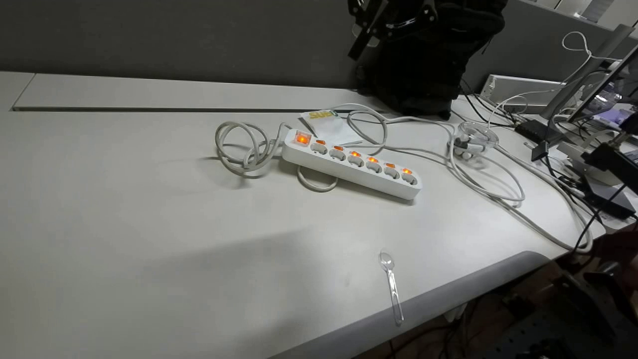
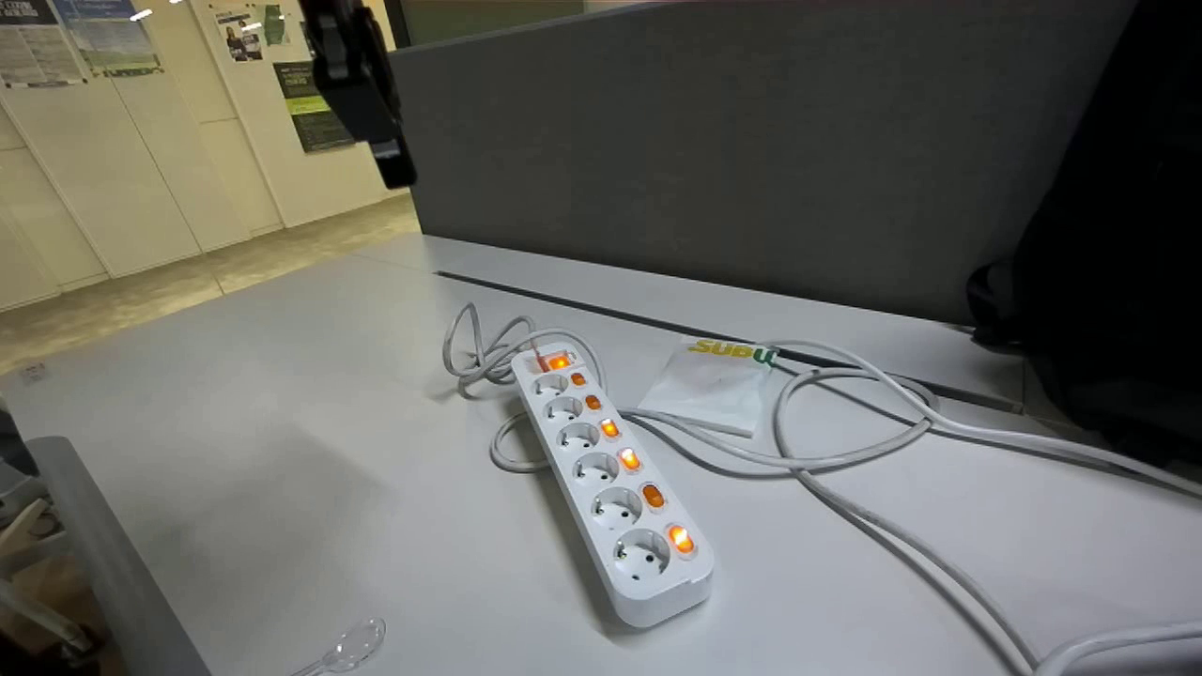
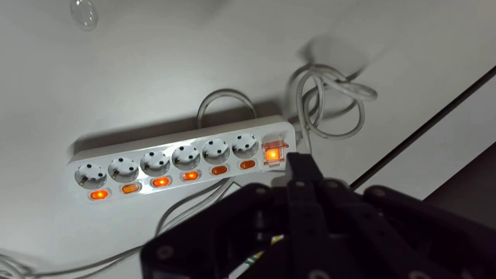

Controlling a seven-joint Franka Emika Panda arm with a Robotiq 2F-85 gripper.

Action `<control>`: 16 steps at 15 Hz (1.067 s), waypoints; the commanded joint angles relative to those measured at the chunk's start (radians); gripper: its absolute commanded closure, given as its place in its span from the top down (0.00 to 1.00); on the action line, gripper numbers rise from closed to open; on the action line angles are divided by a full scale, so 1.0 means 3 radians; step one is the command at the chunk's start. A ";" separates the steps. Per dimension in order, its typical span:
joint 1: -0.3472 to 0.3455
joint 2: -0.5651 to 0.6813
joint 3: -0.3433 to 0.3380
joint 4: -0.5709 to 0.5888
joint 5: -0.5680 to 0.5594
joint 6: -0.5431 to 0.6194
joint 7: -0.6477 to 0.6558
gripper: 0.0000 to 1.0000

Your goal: Turn on the switch of the first slot from the left on the adapter

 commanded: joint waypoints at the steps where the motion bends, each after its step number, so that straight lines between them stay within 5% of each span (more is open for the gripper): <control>1: -0.0124 0.0374 0.0047 0.0031 -0.0426 0.0645 0.0685 0.00; 7: -0.0098 0.0993 -0.0269 0.0320 -0.1417 0.0683 0.1815 0.00; 16: 0.0049 0.1598 -0.0444 0.0917 -0.0926 0.0114 0.1371 0.00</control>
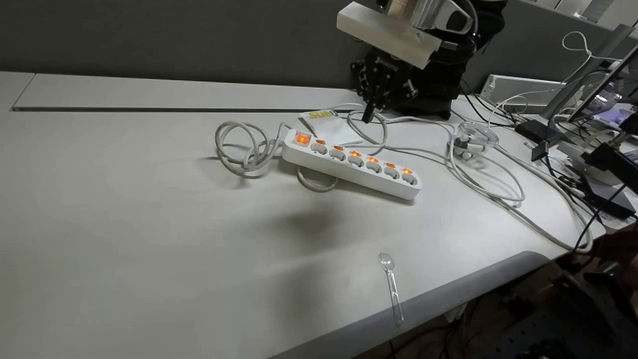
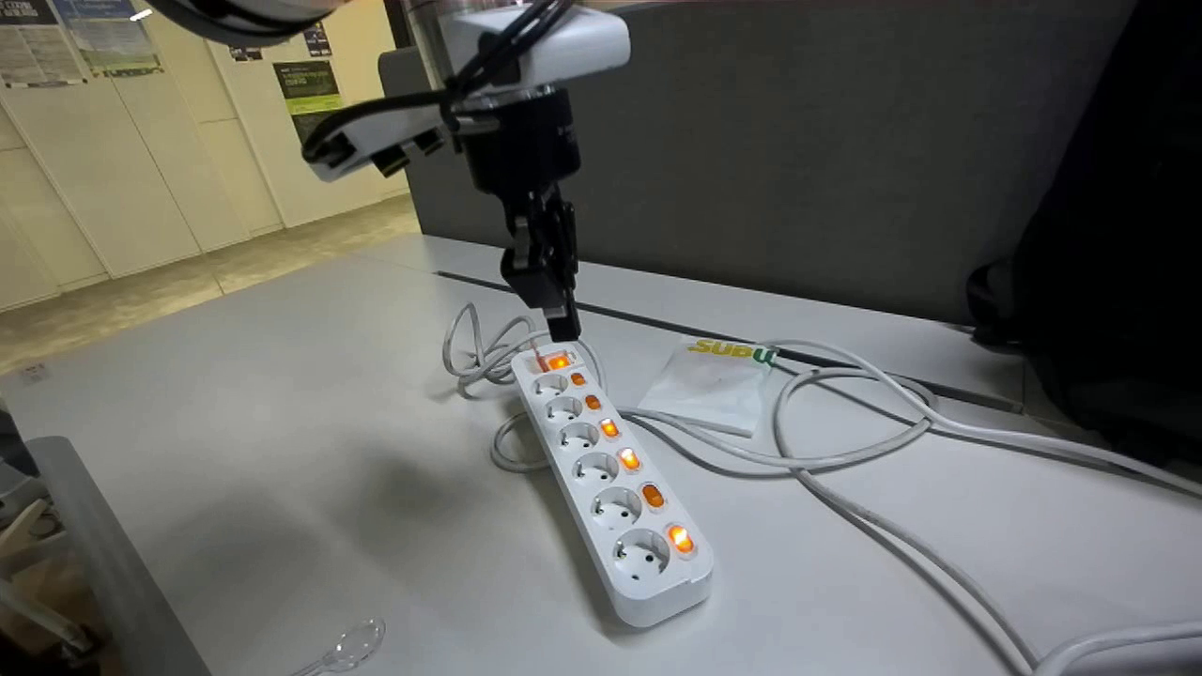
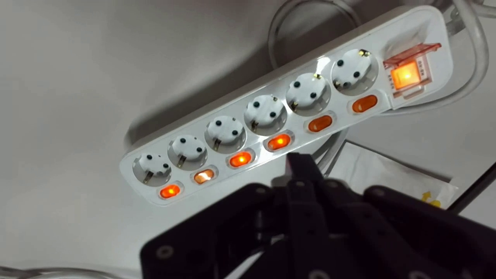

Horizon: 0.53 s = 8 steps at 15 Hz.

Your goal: Turn on the switch of the first slot from the left on the adapter

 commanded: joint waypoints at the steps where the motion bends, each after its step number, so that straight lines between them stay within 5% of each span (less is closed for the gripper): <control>1: 0.0078 0.0218 -0.0021 0.0328 0.0222 -0.0293 -0.0248 0.00; 4: 0.0107 0.0341 -0.0027 0.0513 0.0298 -0.0527 -0.0496 0.00; 8: 0.0051 0.0496 0.0045 0.0849 0.0442 -0.1083 -0.1407 0.00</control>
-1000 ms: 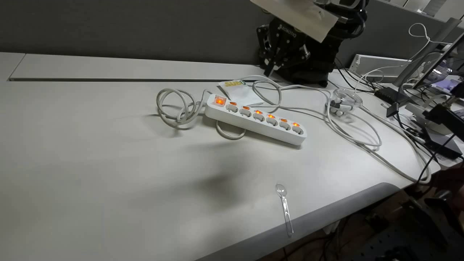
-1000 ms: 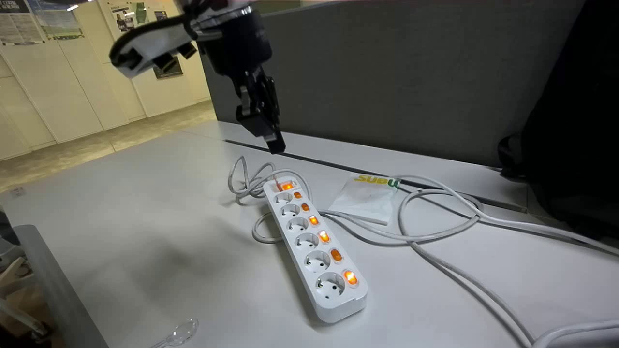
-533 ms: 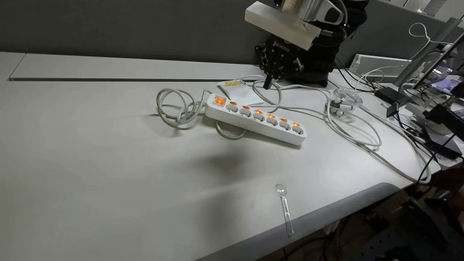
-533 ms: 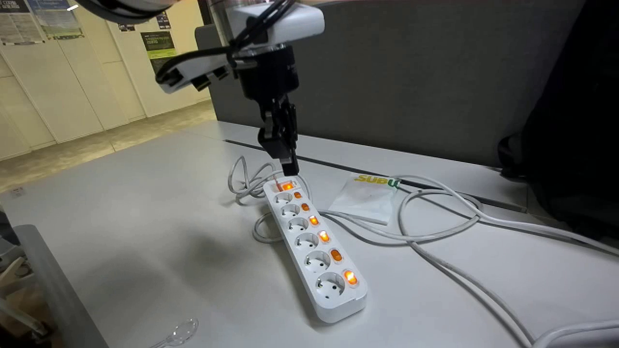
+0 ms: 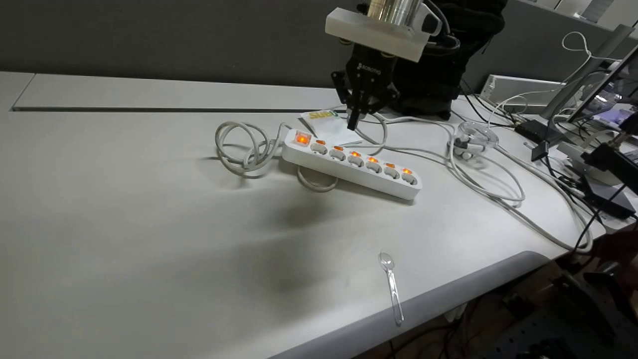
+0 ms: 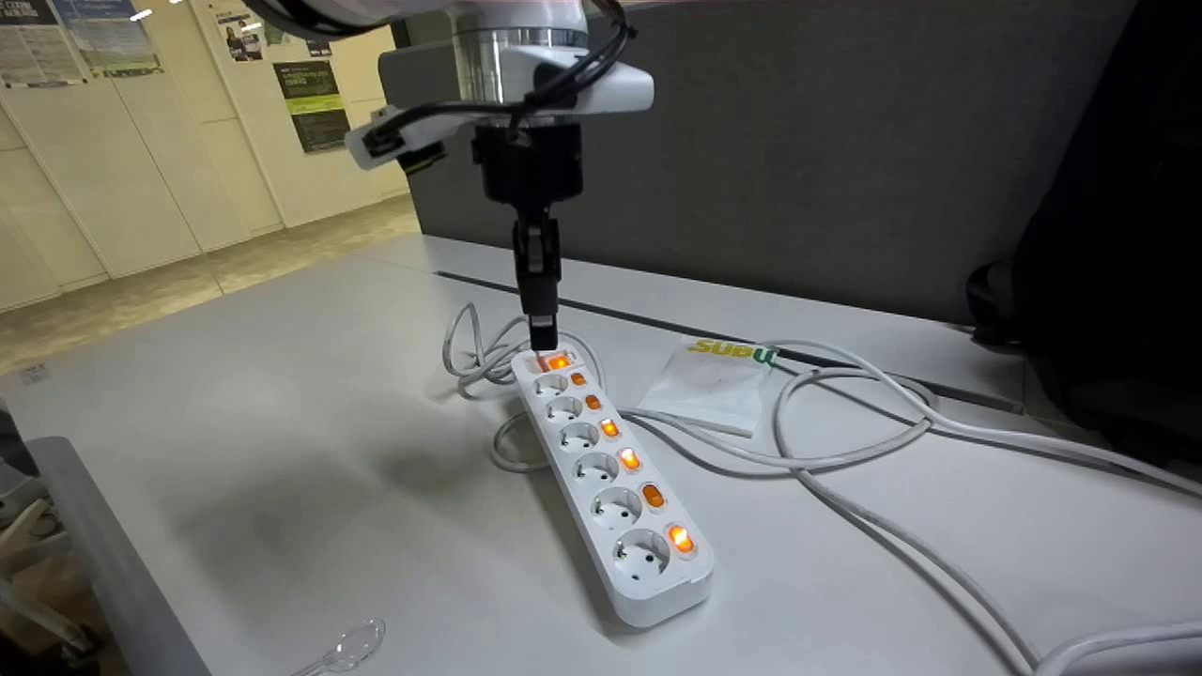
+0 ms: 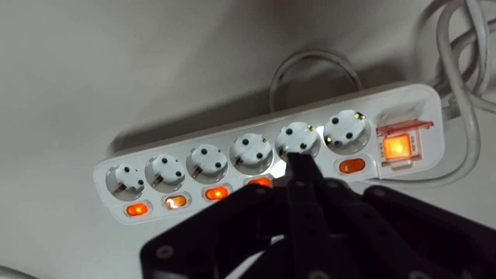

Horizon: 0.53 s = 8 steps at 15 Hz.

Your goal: Turn on the switch of the first slot from the left on the adapter

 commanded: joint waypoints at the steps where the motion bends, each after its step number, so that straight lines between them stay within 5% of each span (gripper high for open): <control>1: 0.0037 0.0163 -0.0052 0.0406 -0.0036 -0.0542 -0.0499 0.00; 2: 0.0076 0.0067 -0.0079 0.0167 0.0050 -0.0270 -0.0360 0.01; 5: 0.0076 0.0126 -0.0086 0.0313 0.0039 -0.0449 -0.0496 0.01; 8: 0.0090 0.0102 -0.0114 0.0198 0.0073 -0.0008 -0.0471 0.00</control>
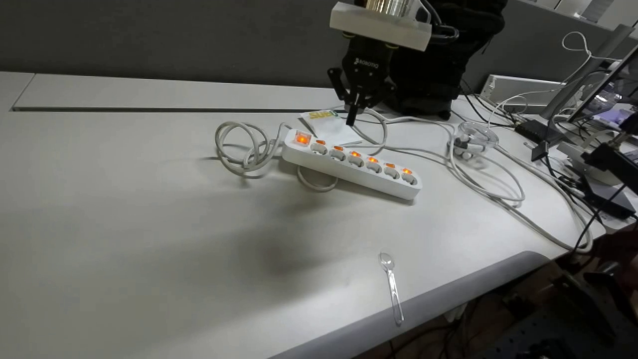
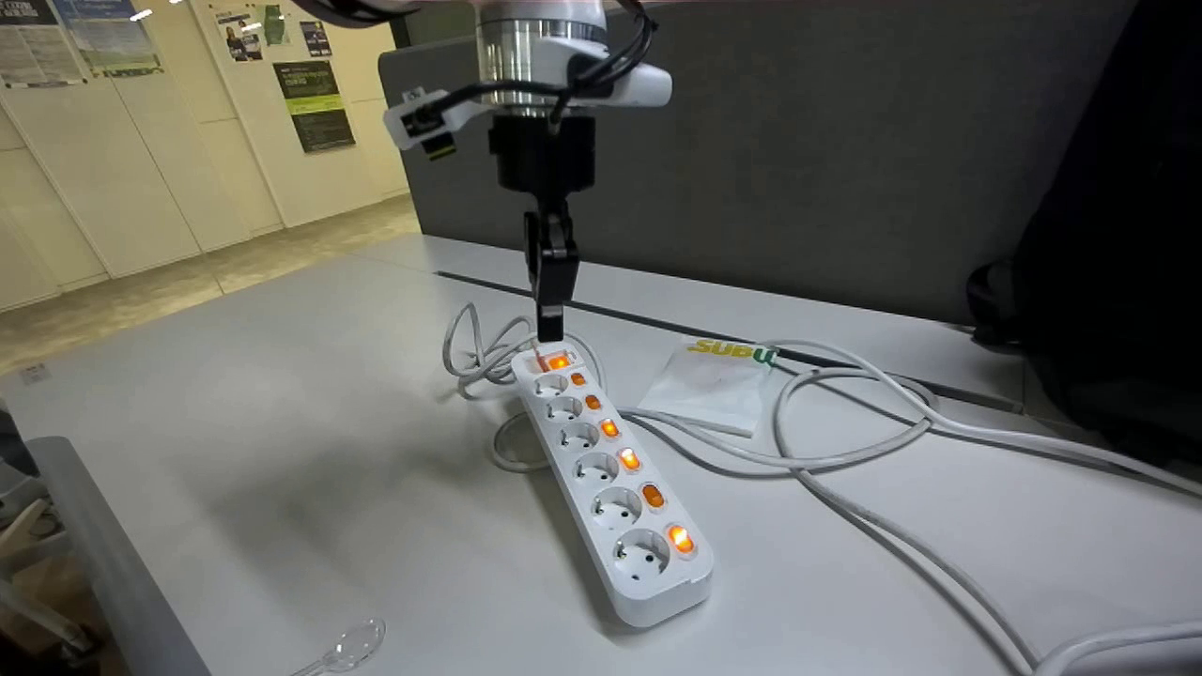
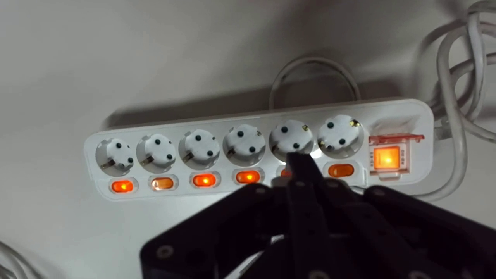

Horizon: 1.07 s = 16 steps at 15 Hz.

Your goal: Turn on the switch of the first slot from the left on the adapter

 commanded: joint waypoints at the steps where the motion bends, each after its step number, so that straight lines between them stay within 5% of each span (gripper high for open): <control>1: 0.0071 -0.0038 -0.0089 -0.0127 0.0064 0.0456 0.0013 0.00; 6: 0.0107 0.0003 -0.0119 -0.0278 0.0094 0.0954 0.0001 0.00; 16: 0.0085 0.0142 -0.0036 -0.0316 0.0436 0.1111 -0.0133 0.00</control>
